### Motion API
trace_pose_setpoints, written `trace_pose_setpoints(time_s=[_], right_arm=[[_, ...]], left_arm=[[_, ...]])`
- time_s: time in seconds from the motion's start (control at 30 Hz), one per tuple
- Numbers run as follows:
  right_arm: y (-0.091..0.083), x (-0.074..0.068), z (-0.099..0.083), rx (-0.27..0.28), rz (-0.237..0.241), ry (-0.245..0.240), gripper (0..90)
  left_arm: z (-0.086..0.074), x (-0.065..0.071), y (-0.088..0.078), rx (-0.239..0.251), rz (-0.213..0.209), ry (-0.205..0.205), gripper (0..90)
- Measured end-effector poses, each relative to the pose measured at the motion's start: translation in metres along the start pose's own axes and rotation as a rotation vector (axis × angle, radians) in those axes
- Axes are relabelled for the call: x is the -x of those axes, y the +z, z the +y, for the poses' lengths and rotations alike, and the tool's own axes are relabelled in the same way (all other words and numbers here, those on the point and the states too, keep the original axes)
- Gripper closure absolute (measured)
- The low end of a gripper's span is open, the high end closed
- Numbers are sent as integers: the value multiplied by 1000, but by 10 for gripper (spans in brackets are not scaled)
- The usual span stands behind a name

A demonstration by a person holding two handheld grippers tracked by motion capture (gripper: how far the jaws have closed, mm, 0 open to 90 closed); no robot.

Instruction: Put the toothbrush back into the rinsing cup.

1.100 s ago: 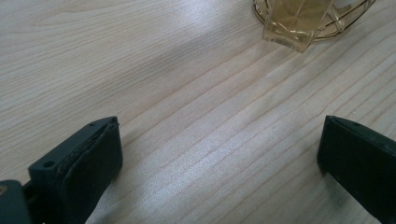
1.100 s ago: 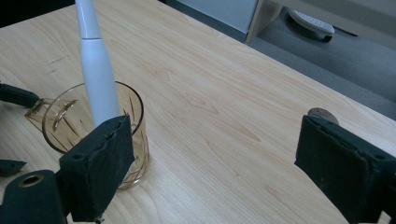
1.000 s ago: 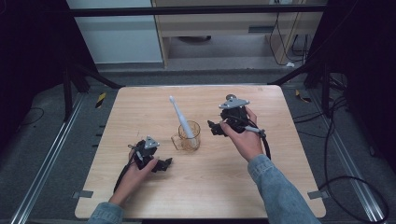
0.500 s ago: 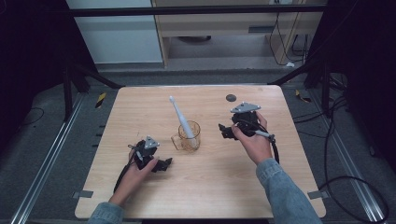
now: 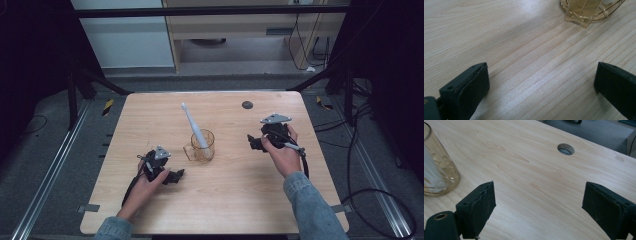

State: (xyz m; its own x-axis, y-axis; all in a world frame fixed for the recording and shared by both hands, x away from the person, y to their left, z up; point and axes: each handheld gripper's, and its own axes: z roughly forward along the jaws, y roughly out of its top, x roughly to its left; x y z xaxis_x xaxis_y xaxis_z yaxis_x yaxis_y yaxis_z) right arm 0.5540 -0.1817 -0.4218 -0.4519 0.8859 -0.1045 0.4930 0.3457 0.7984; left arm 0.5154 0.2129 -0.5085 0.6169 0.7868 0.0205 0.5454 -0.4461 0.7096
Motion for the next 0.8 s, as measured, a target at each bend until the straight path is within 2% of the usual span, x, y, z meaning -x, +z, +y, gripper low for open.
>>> trace_pose_setpoints(time_s=[0.1,0.5,0.8], right_arm=[[5,8,-8,-22,-14,4,113],[23,23,-25,-85,-33,36,116],[35,28,-31,-100,-44,53,126]], left_arm=[[0,0,0,0,0,0,0],[0,0,0,0,0,0,0],[0,0,0,0,0,0,0]])
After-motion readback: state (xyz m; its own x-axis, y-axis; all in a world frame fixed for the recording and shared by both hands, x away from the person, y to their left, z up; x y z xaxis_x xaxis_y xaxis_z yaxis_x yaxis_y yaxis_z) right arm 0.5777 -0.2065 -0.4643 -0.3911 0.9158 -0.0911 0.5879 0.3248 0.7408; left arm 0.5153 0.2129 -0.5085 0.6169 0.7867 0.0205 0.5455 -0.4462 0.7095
